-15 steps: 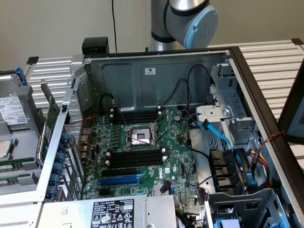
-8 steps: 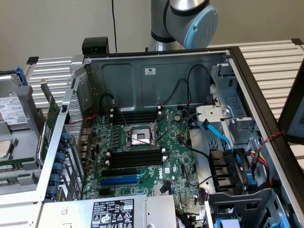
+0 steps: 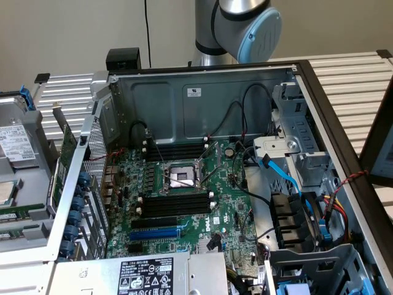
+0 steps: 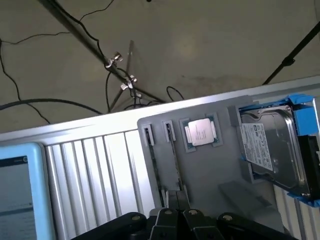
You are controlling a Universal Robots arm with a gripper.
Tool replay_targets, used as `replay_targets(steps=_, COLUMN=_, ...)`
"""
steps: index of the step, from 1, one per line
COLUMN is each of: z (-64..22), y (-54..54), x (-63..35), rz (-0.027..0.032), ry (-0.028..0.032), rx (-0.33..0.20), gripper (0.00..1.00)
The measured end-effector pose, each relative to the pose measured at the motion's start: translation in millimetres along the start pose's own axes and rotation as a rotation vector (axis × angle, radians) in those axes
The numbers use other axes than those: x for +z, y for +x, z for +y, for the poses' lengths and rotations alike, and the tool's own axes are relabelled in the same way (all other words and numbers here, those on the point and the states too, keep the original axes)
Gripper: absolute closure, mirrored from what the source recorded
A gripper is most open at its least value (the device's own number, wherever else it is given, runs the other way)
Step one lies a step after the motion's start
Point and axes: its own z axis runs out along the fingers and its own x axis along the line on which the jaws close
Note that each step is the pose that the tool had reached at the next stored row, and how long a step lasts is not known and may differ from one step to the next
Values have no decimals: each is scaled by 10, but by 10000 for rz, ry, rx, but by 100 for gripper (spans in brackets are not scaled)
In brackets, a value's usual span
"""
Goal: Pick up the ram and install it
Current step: 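Pick up the ram and move it above insertion slot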
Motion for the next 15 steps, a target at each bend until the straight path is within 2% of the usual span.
replay_targets(steps=1, z=0, y=0, x=4, rz=-6, ry=45, rx=-172, gripper=89)
replay_targets(steps=3, z=-1, y=0, x=10, rz=-9, ry=74, rx=-532, gripper=89)
replay_targets(steps=10, z=0, y=0, x=27, rz=-5, ry=86, rx=-1780, gripper=89)
replay_targets(steps=15, z=-6, y=29, x=51, rz=-5, ry=89, rx=-2165, gripper=89)
